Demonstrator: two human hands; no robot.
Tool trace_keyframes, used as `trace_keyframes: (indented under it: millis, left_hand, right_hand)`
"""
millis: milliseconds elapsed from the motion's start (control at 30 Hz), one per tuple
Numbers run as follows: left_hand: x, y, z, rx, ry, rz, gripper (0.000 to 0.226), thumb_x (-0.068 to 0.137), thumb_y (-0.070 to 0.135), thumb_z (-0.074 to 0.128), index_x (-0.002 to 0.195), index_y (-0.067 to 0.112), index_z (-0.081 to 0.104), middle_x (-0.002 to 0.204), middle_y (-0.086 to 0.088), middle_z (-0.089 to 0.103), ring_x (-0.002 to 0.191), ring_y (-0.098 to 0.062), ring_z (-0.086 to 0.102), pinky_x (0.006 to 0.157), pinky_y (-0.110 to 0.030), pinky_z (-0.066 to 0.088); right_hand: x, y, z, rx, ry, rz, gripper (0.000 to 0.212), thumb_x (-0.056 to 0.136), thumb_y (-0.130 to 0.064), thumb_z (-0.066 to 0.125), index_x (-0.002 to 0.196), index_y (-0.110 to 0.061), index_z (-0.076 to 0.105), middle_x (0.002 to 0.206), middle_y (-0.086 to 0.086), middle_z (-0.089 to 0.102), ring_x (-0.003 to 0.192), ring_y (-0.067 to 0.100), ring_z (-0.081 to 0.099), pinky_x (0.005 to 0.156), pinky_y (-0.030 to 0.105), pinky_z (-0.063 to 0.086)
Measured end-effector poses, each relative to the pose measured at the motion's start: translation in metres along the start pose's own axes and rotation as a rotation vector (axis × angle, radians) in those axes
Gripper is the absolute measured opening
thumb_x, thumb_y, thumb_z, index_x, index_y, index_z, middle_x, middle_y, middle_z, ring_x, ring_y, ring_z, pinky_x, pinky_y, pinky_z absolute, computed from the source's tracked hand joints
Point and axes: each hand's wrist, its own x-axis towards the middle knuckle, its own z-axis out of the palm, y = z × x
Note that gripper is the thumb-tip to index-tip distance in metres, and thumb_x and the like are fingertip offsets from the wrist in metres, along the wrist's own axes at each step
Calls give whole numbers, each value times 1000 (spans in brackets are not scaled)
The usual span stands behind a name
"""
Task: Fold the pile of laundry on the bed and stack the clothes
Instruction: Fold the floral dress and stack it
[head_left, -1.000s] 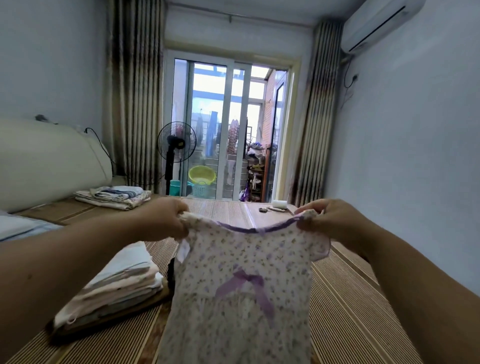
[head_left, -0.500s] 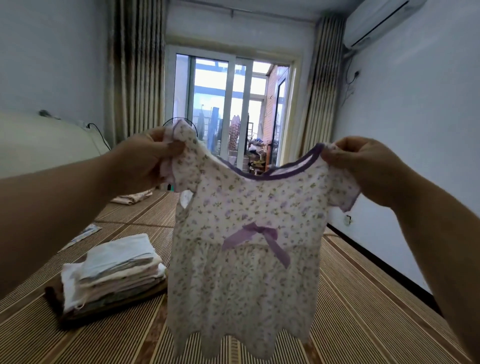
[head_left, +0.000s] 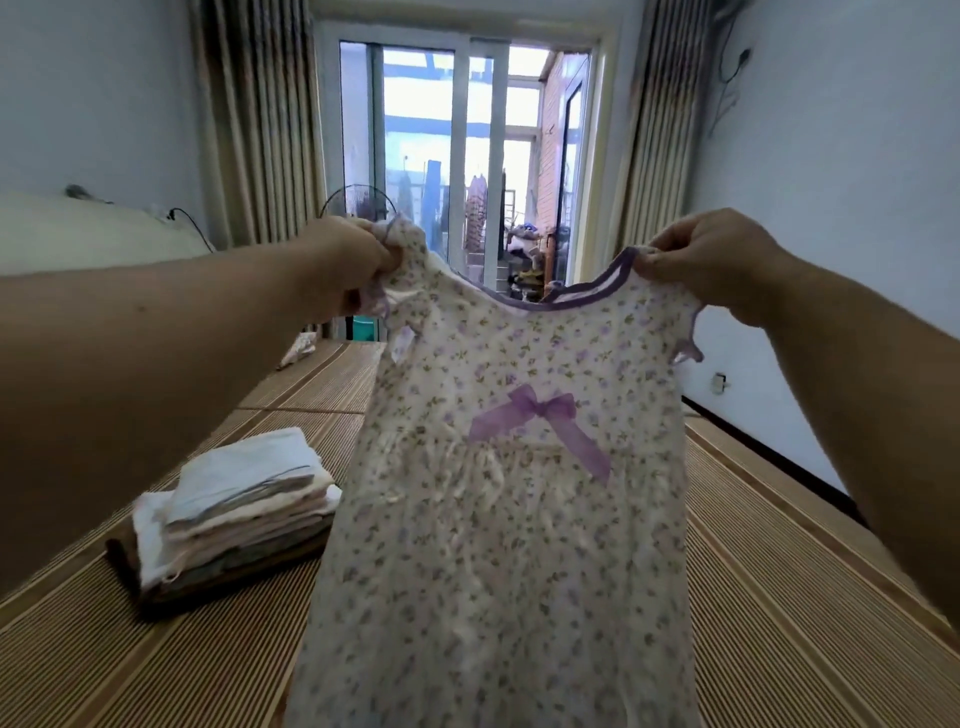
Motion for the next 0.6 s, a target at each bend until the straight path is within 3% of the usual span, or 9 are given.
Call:
trace_keyframes:
  millis: [100,200,267,367,467,533,600]
  left_hand:
    - [35,-46,21,84,30,-90,17,94,4,57,106,13,65,97,-11,67,85,-23,68,73,-38,59]
    - [63,-102,46,132,36,-174,20,93,0,55,105,12,65,92,-12,66,78,-24,66,79,-41,58]
    - [75,-137,61,142,10,-233,20,93,-1,53,106,11,63,95,-13,65,86,-27,65,87,-44,56]
    - [91,-186,79,136,15,-252,15,94,2,54,101,15,59,94,-10,60,90,-22,57,84,-36,49]
    - [90,-221,85,180,0,-176,19,92,6,58,80,20,57,88,-6,61,85,-22,59,80,-34,50]
    - [75,-239,79,291,-81,-119,12,93,8,59,87,18,63,85,-2,65,82,-18,63,75,-31,51]
    - [58,-259,66,393,-170,-105,7,93,11,61,96,12,67,93,-6,70,88,-22,66,79,-36,52]
  right_hand:
    - [17,41,39,-153,-35,6,27,89,-28,66,100,-4,70,90,8,62,87,24,59,81,41,54]
    - [32,88,88,-395,-127,20,25,89,-32,65,99,-10,72,93,6,65,84,20,56,67,30,44]
    - [39,118,119,-475,-166,65,23,89,-34,66,99,-14,72,100,6,68,87,21,58,66,28,41]
    - [41,154,163,-469,-104,111,23,90,-37,63,99,-18,71,104,6,68,95,24,60,78,33,47]
    - [12,176,193,-400,-30,97,22,92,-39,58,93,-19,68,89,0,63,87,23,59,79,37,47]
    - [-19,190,204,-374,-57,75,19,92,-37,58,85,-21,65,80,-5,57,80,18,57,77,39,47]
    - [-50,203,206,-338,-91,70,18,90,-35,63,80,-20,65,77,-6,59,76,17,58,73,37,48]
